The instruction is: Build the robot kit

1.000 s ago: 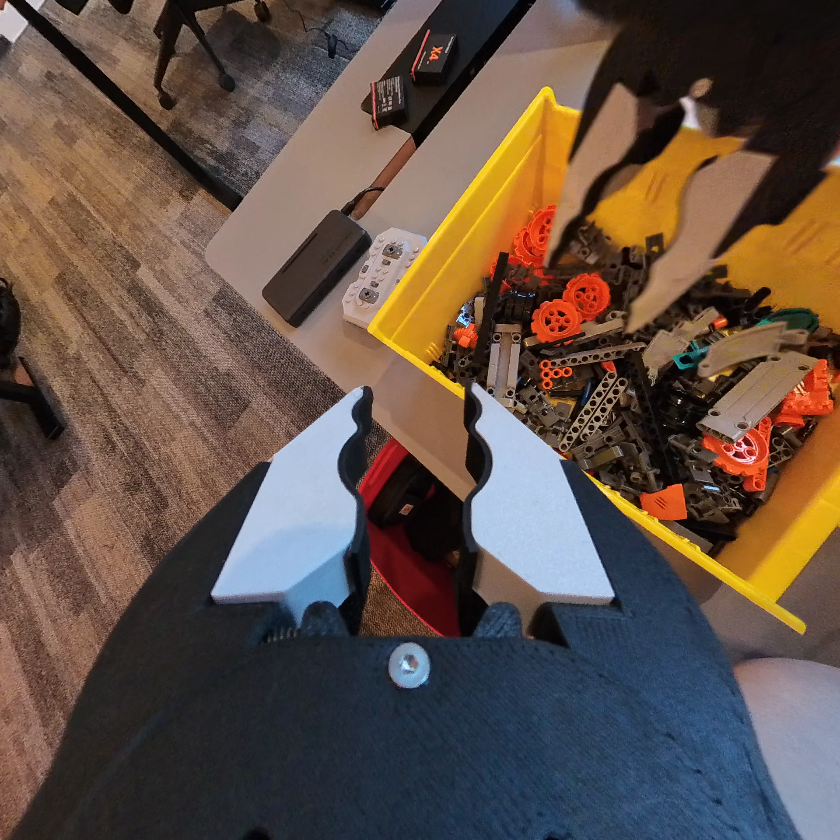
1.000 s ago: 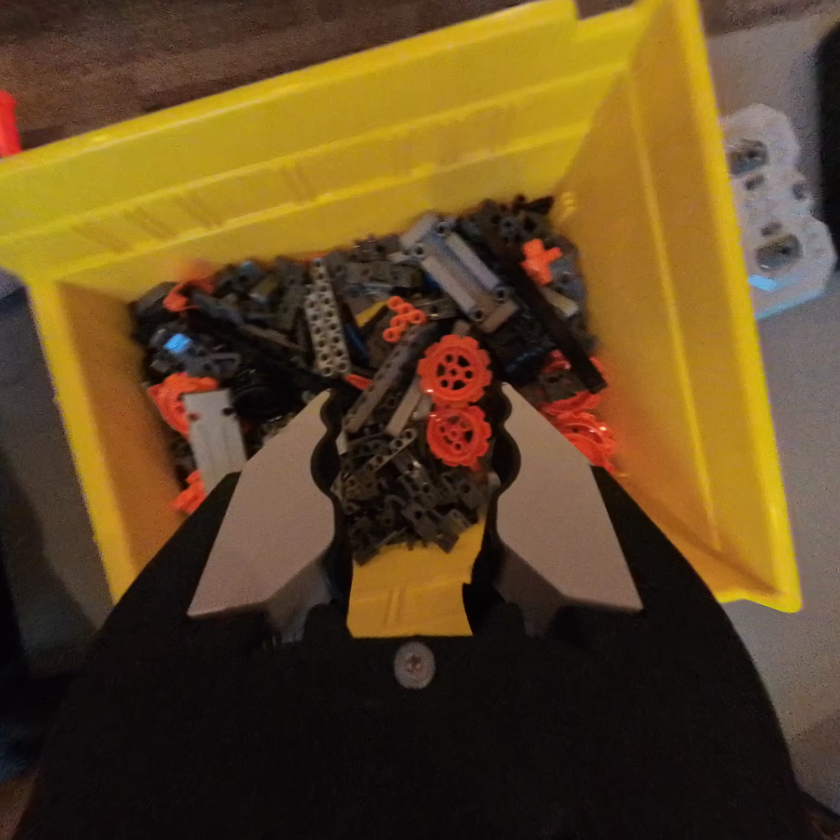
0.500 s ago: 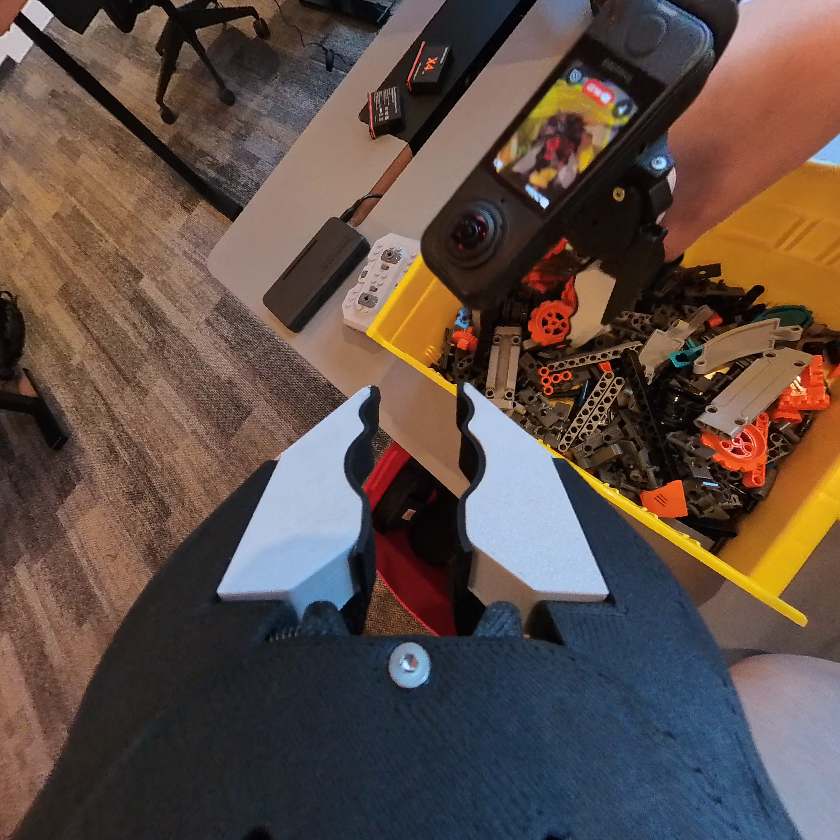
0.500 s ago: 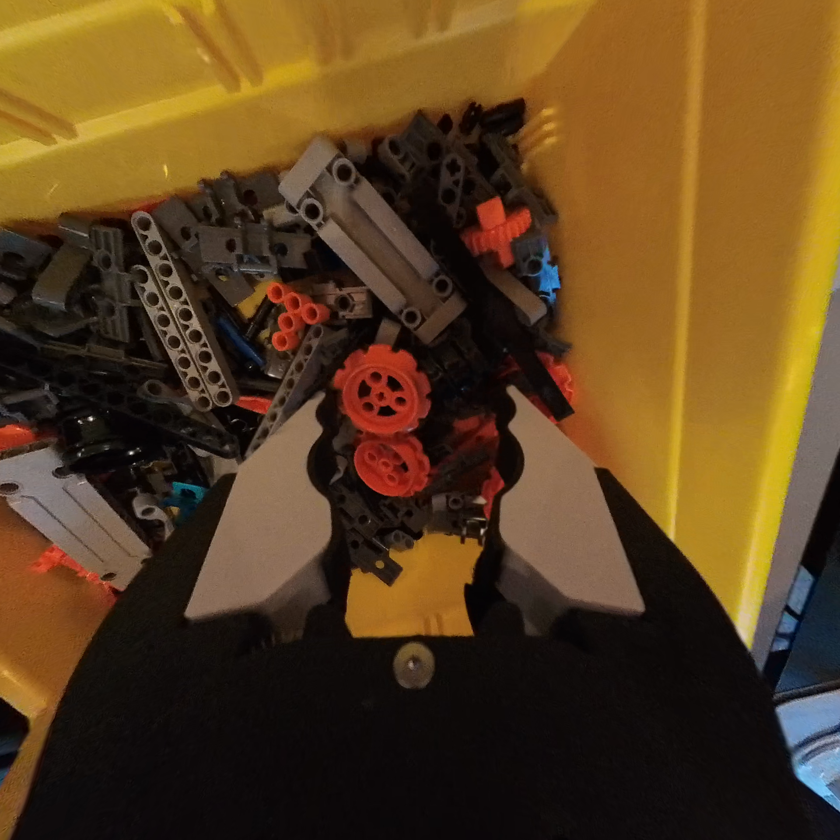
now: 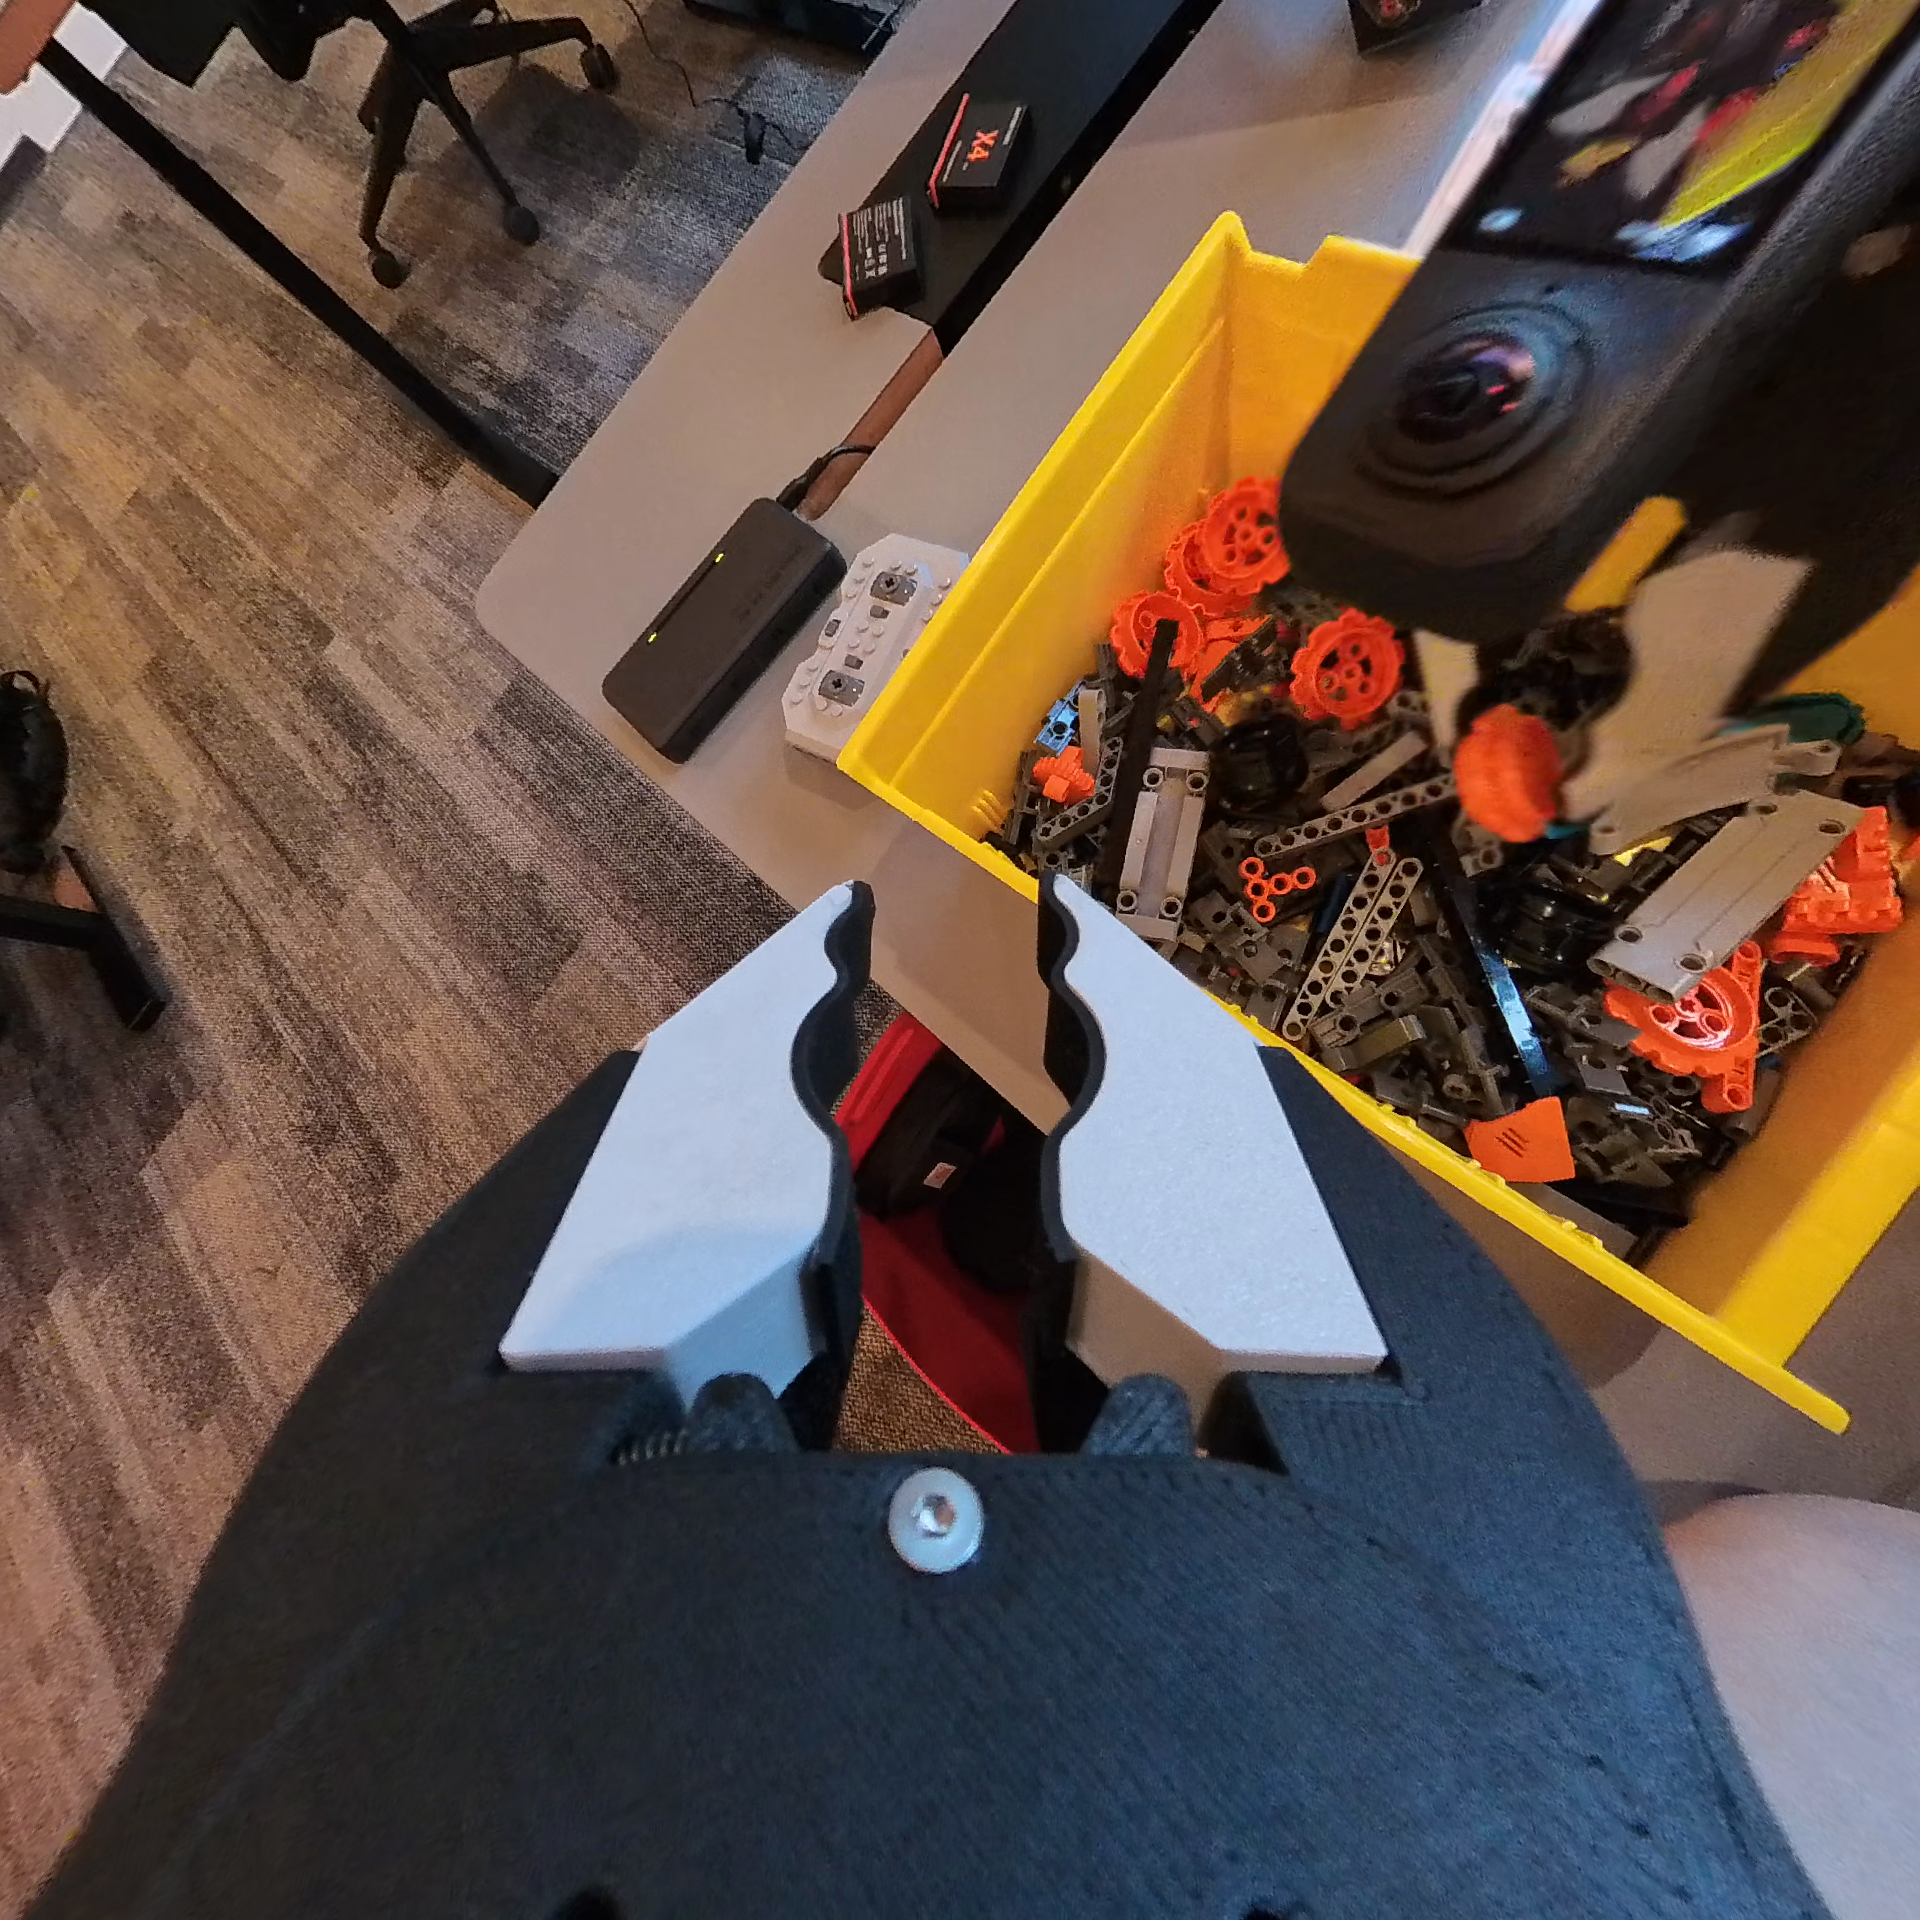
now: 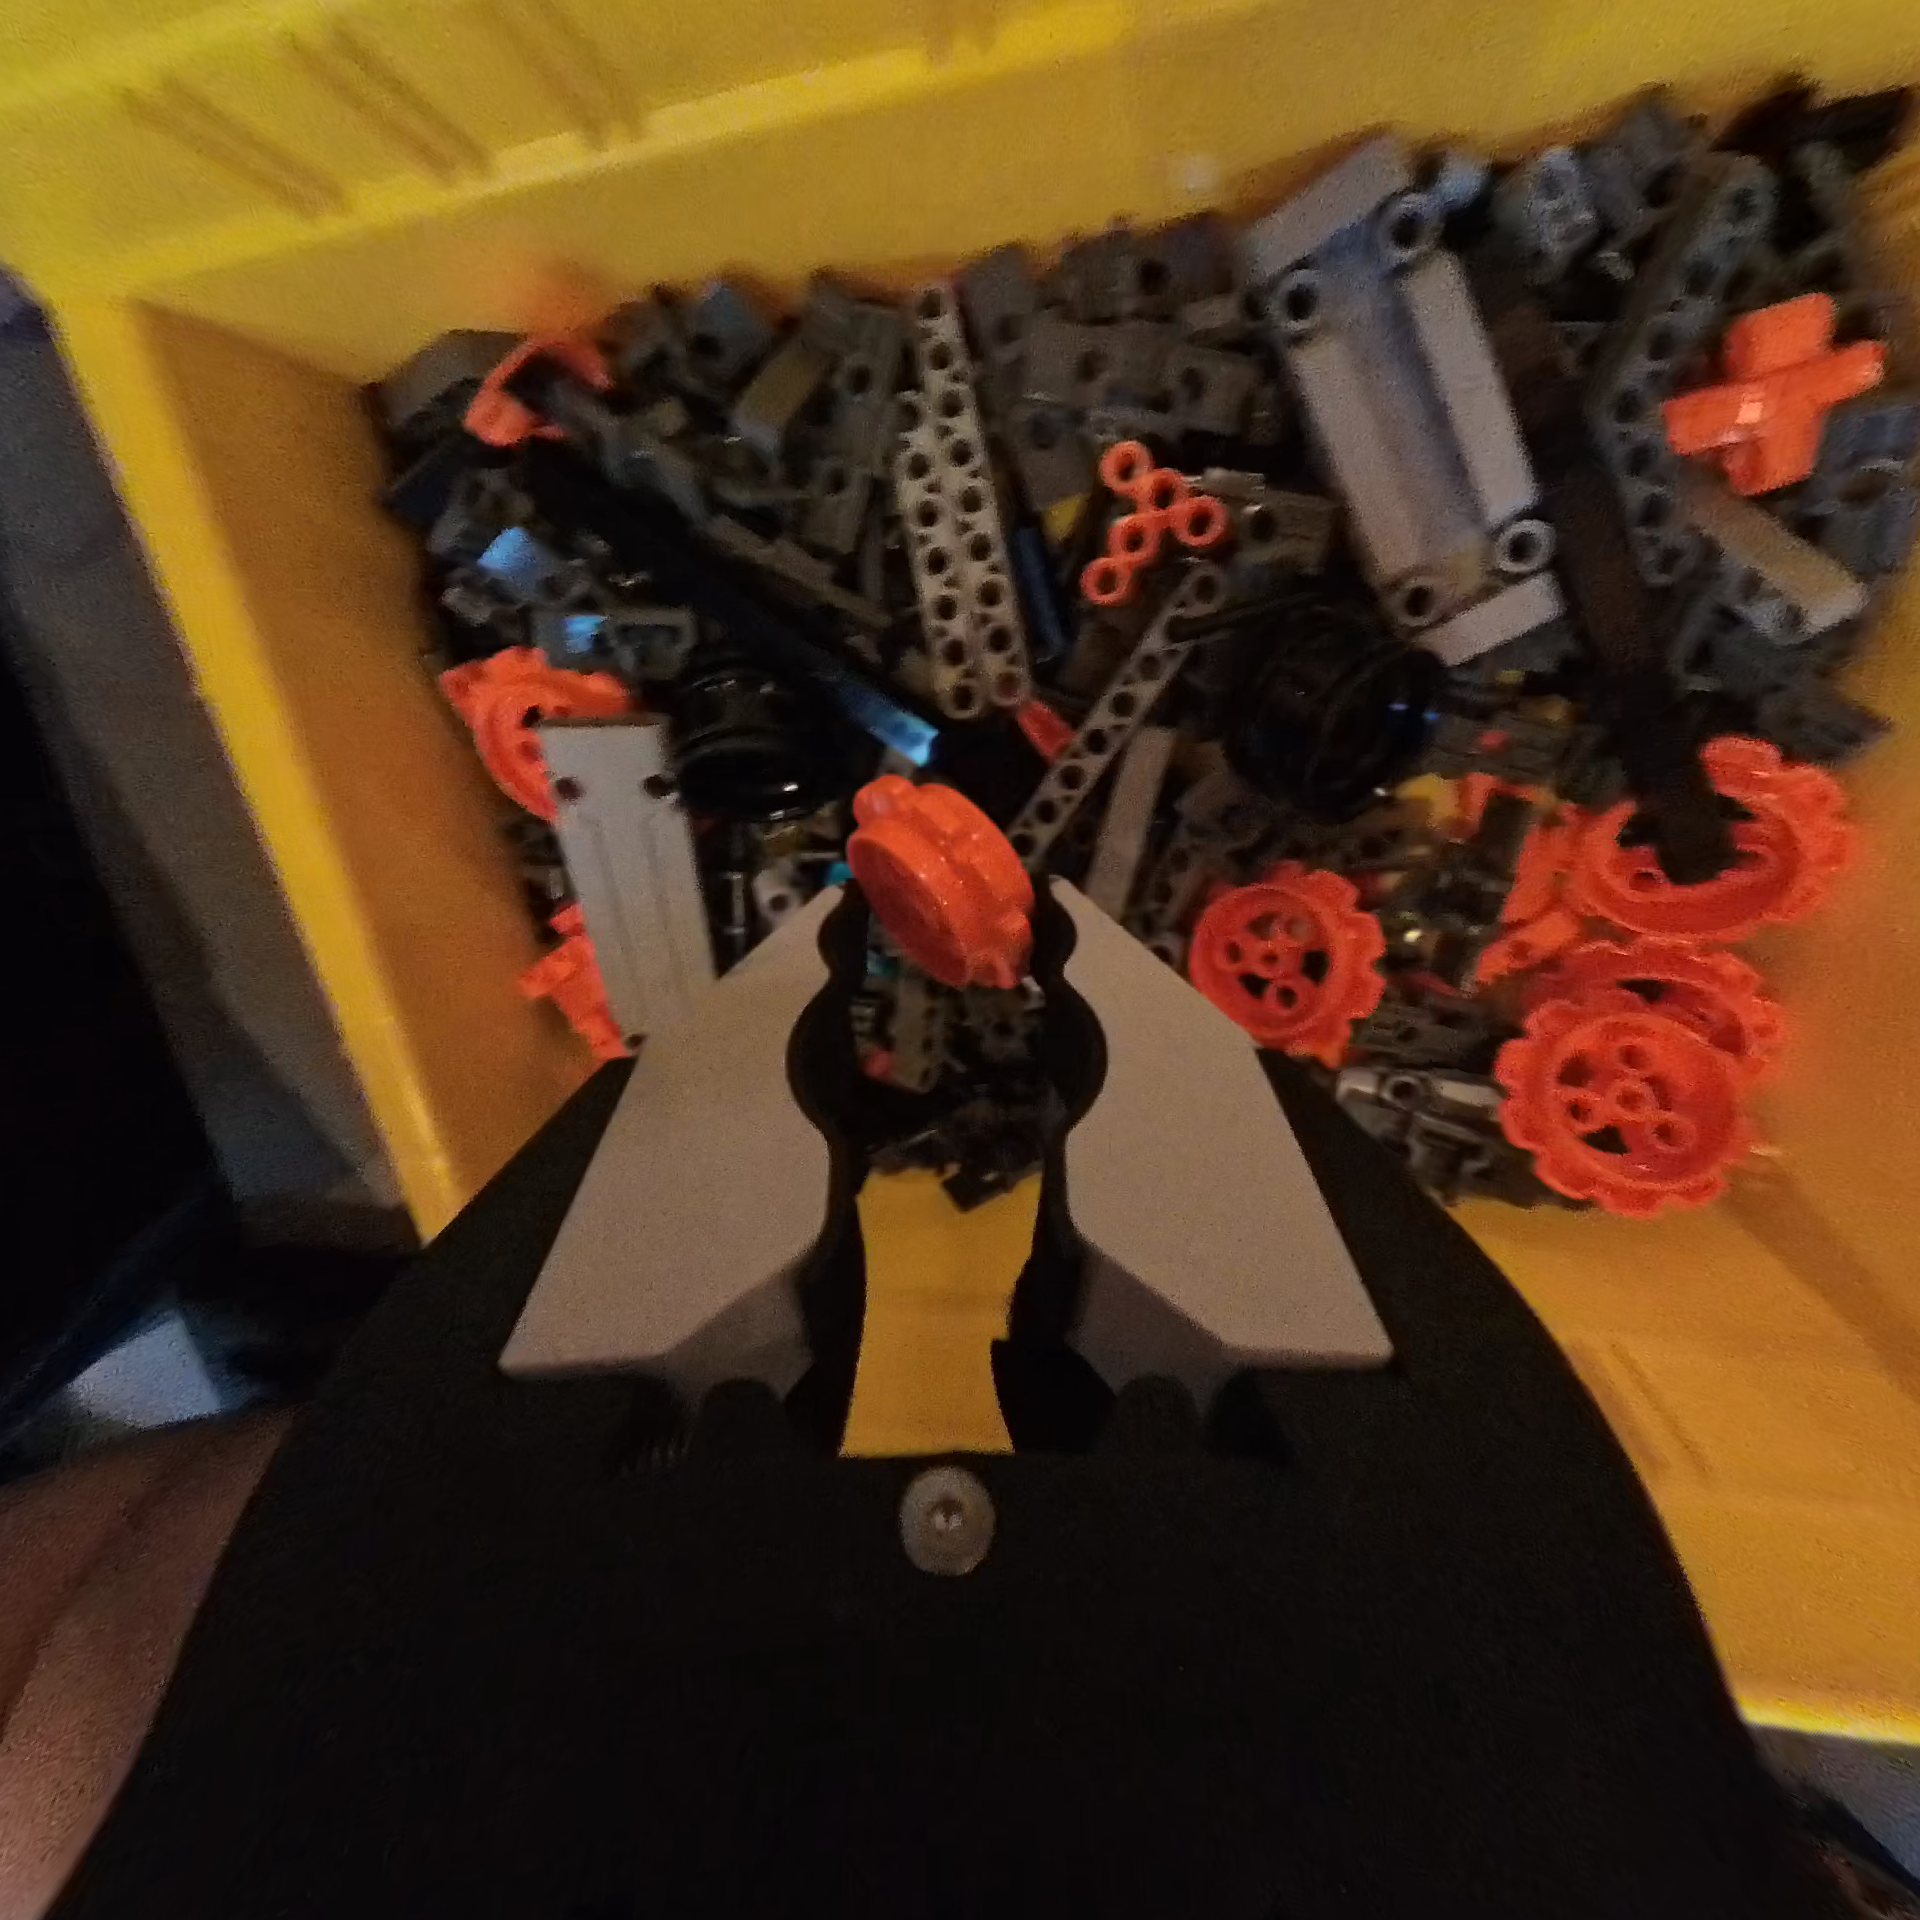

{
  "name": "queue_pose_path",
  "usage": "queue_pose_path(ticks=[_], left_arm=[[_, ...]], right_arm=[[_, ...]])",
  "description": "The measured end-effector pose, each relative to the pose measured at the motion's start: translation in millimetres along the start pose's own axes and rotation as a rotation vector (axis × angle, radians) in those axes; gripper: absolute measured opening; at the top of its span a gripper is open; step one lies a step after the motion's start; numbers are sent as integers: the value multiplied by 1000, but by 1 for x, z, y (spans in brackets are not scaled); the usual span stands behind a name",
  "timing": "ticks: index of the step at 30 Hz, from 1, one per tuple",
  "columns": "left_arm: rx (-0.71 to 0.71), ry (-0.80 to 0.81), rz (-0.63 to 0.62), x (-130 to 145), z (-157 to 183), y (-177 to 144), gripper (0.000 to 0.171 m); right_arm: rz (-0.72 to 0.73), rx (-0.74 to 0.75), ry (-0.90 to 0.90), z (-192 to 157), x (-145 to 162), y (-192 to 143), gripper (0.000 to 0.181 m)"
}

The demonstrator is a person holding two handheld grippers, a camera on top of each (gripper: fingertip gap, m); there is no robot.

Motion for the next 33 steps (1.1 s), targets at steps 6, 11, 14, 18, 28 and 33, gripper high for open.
queue_pose_path(ticks=[6, 11, 14, 18, 28, 33], left_arm=[[21, 9, -25, -1, 4, 6, 29], [212, 133, 11, -15, 43, 14, 36], [263, 199, -30, -22, 60, 32, 45], [343, 234, -160, -20, 77, 69, 46], [414, 434, -345, -6, 103, 127, 46], [439, 478, -431, 5, 110, 141, 40]], right_arm=[[57, -254, -154, -61, 9, -18, 34], [155, -99, -57, -34, 19, -49, 59], [329, 50, 51, -1, 28, -87, 60], [508, 202, 190, 27, 52, -132, 59], [693, 292, 272, 42, 89, -177, 59], [744, 279, 285, 45, 94, -183, 58]])
Point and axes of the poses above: each gripper's, where its closed fingertips meet, y out along the fingers, x out of its underside, z = x × y across the jaws, the point moved 3 cm from there along -y, back along the fingers, and after that the axes turned 3 degrees about -x, right-handed, at the moved point
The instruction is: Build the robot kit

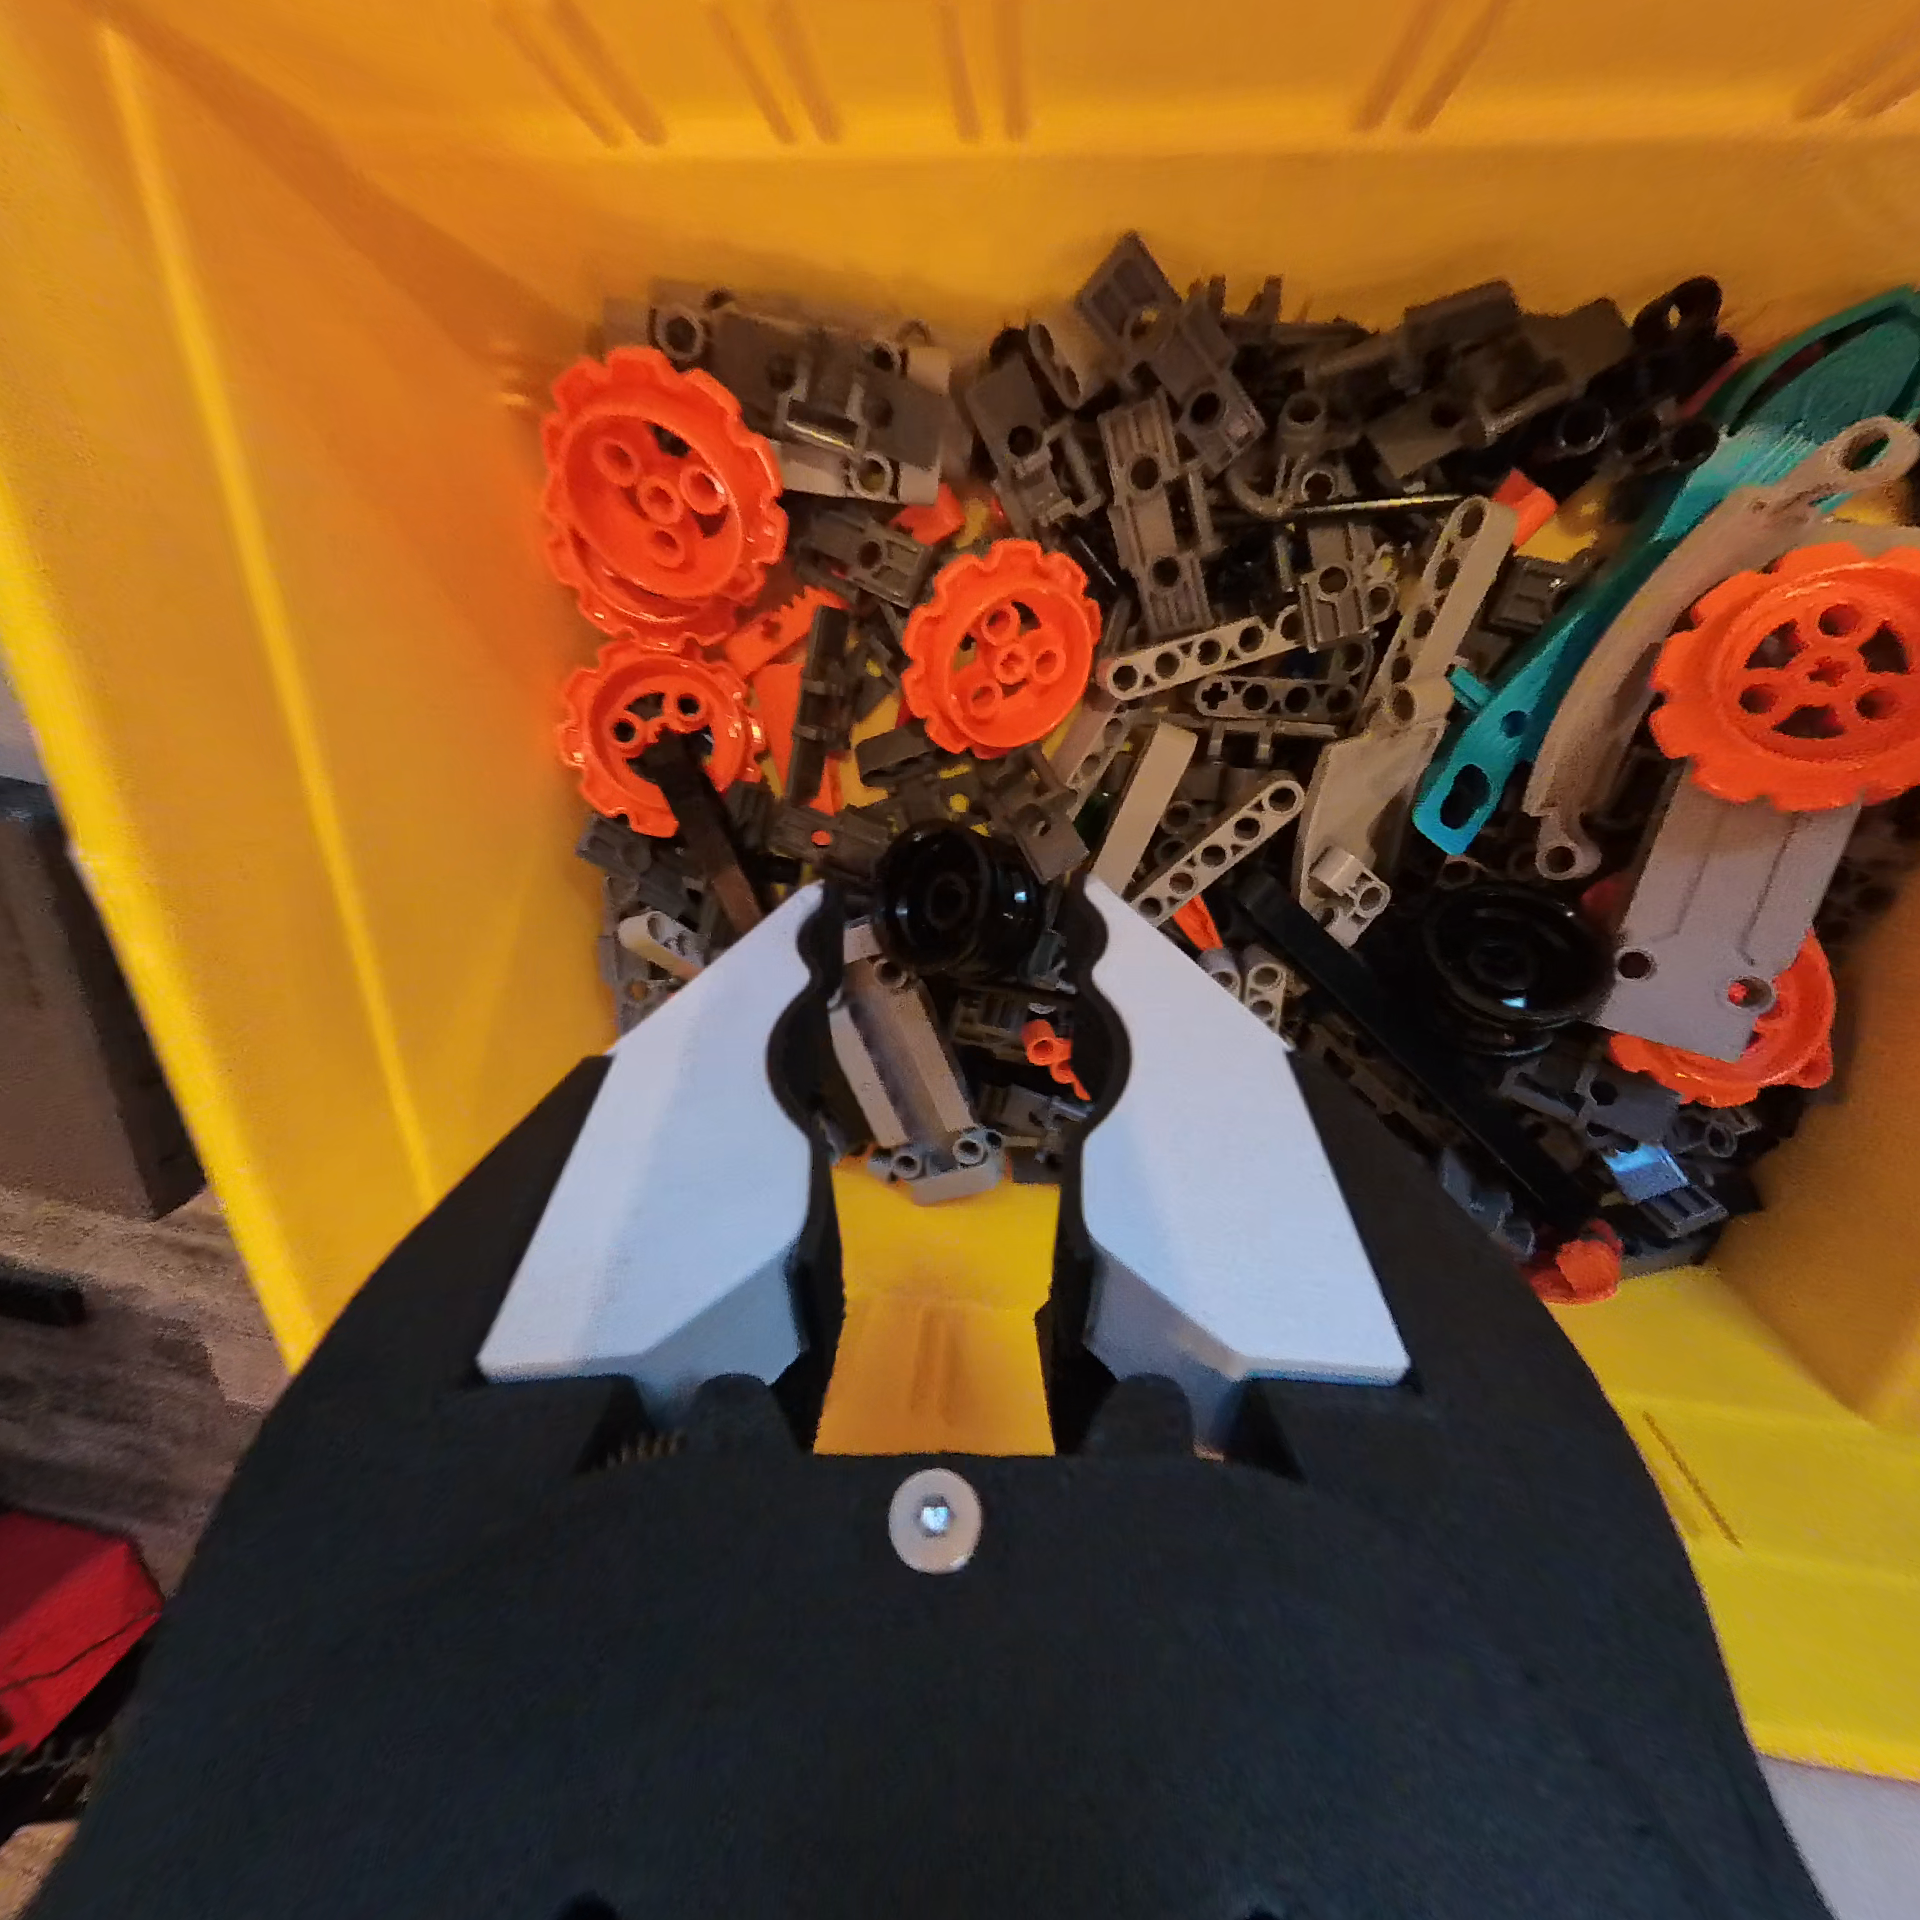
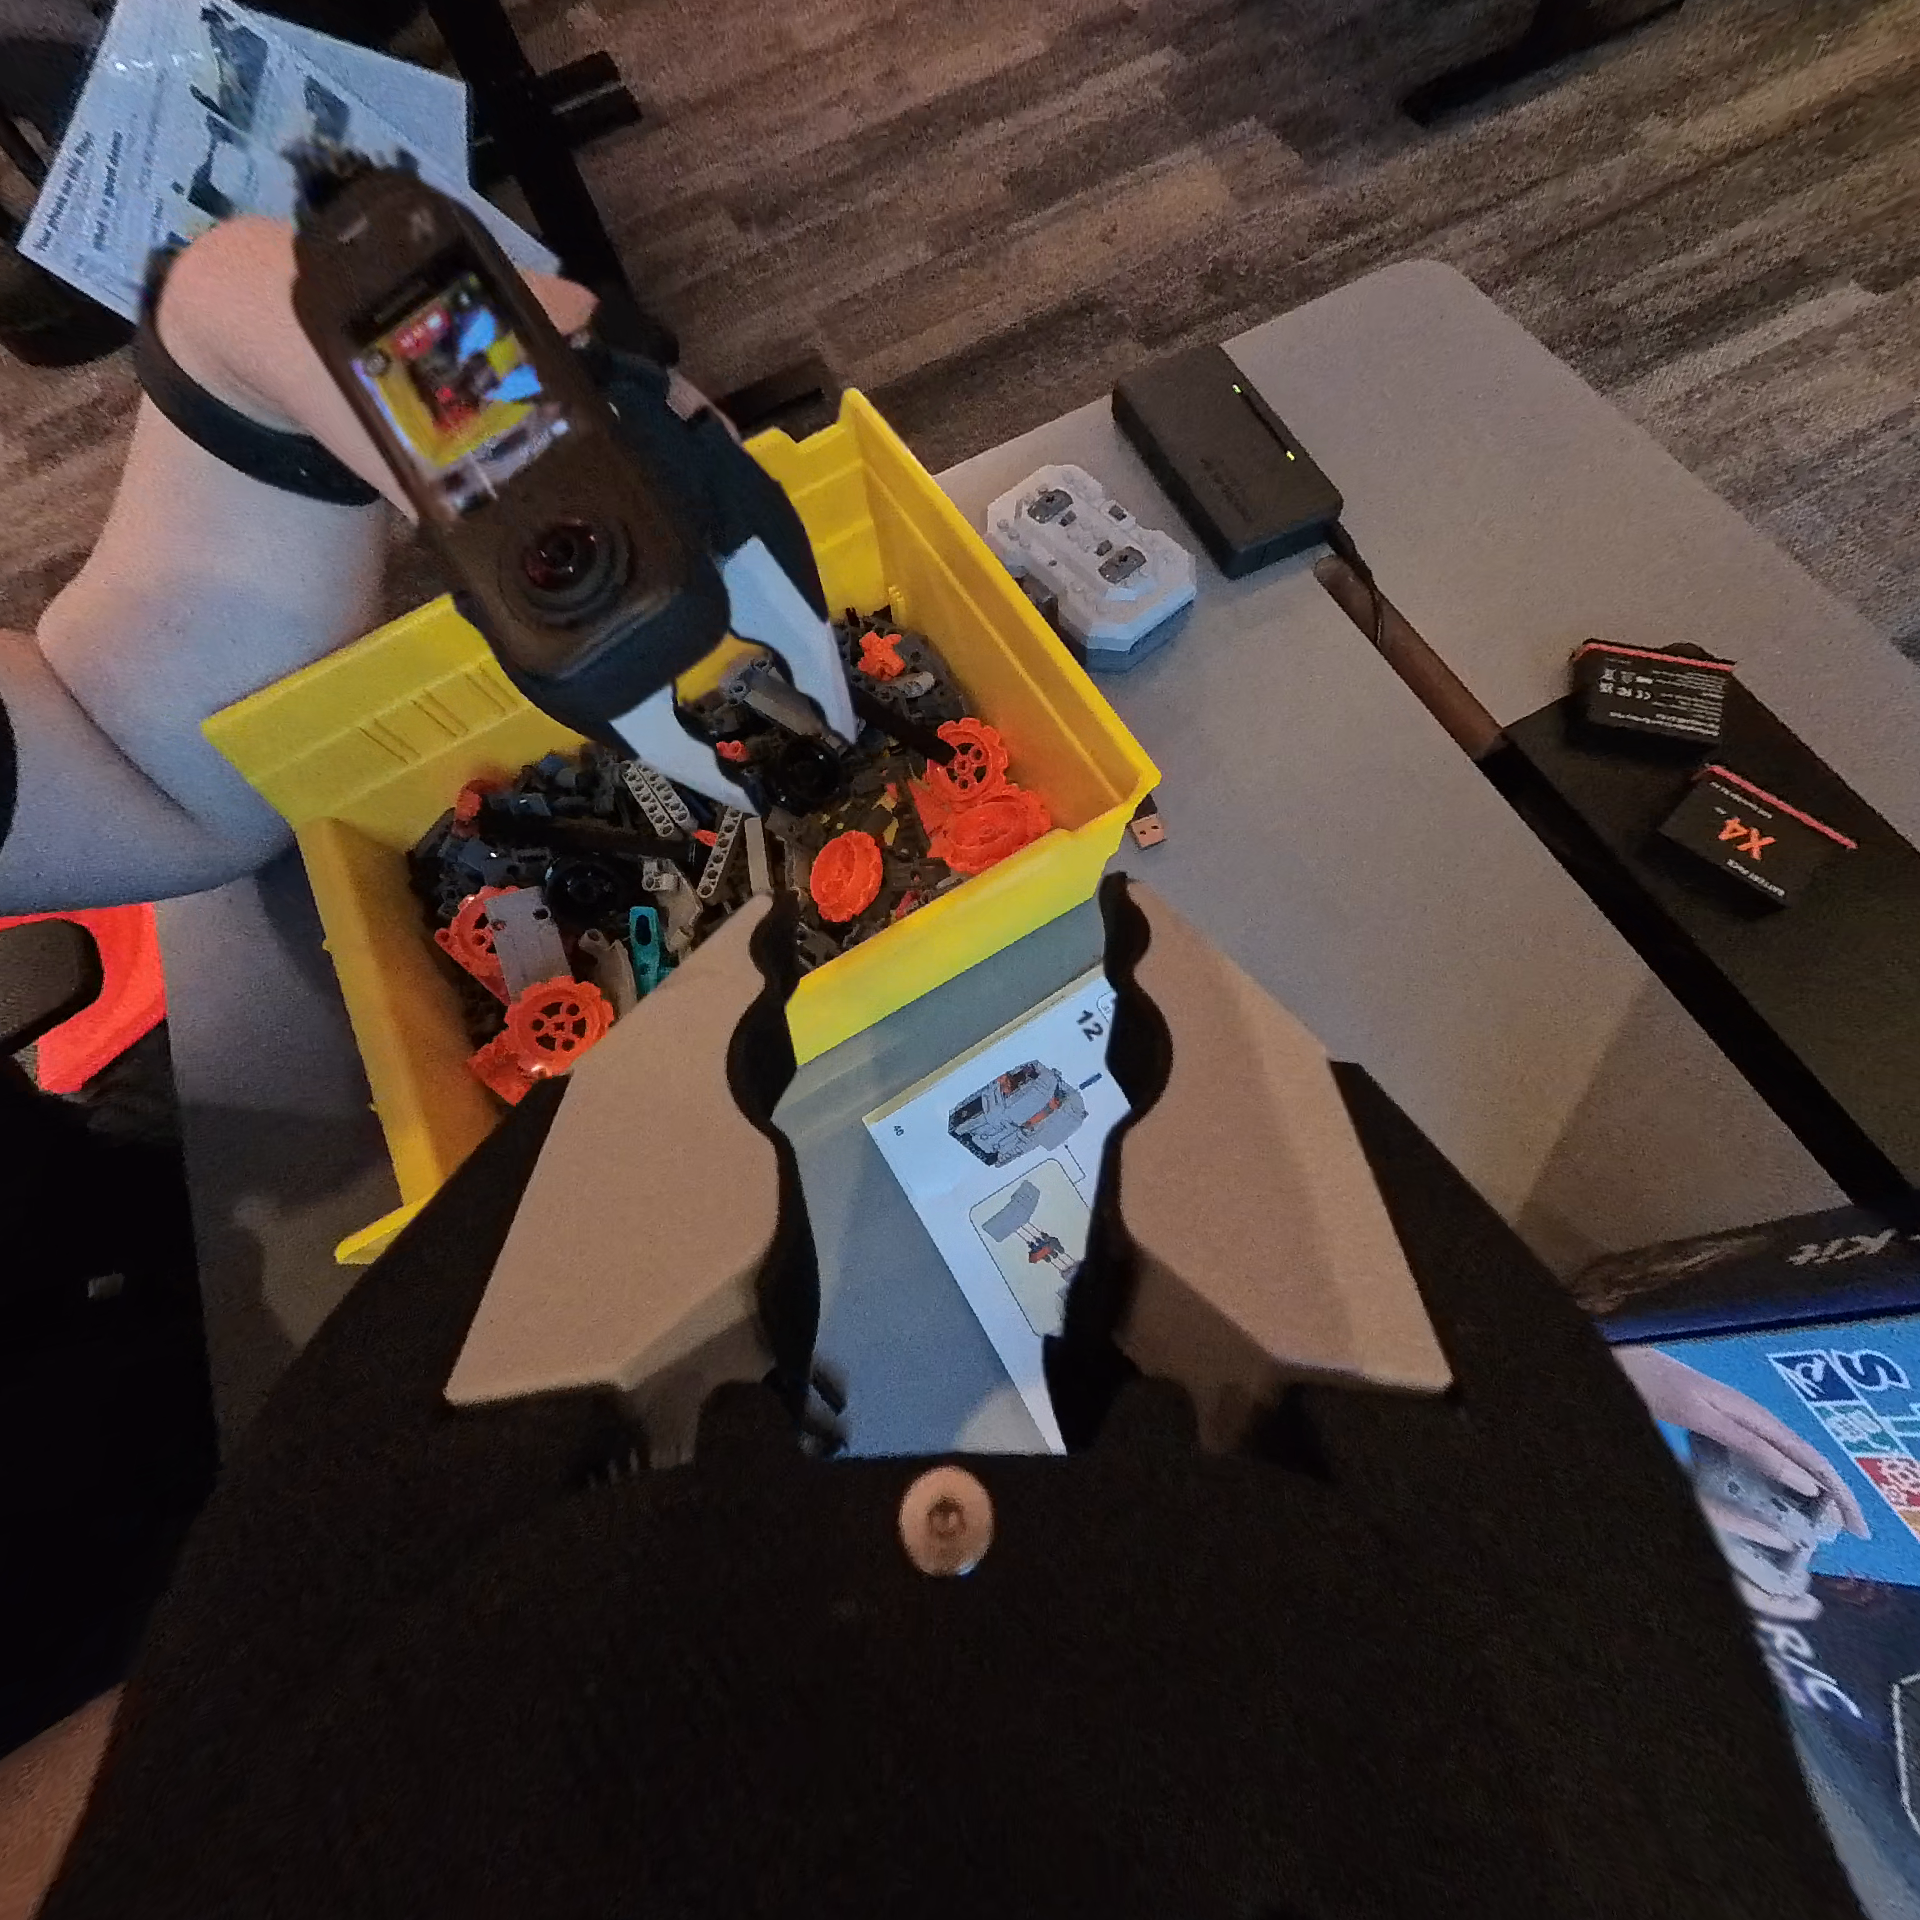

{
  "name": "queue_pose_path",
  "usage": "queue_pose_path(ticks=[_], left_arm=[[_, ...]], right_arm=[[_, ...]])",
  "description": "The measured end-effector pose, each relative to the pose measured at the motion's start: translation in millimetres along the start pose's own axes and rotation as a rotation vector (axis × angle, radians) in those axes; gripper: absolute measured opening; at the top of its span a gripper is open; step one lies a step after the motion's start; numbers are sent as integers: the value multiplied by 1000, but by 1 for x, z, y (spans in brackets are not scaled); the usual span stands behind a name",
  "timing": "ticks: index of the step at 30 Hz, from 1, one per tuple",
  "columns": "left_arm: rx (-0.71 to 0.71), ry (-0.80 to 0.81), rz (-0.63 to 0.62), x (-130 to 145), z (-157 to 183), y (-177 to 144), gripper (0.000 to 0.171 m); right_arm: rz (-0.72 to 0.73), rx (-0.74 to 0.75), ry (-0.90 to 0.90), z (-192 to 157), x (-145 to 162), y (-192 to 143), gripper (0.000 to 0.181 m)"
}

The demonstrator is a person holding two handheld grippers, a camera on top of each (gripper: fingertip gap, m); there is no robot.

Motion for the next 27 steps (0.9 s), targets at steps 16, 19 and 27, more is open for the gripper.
queue_pose_path(ticks=[16, 19, 27], left_arm=[[140, -137, 208, 20, 13, -51, 25], [34, -218, 360, 39, -3, -87, 26], [-186, -403, 610, 95, -18, -149, 26]], right_arm=[[-395, -127, -32, -37, 16, 110, 36], [-484, -82, -20, -48, 22, 142, 20], [-751, 129, 73, -34, 50, 196, 6]])
Point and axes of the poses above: each gripper's, where its closed fingertips meet, y out along the fingers, x out of its underside, z = x × y across the jaws, the point moved 3 cm from there along -y, back along the fingers, and after that the axes turned 3 degrees about -x, right-handed, at the moved point
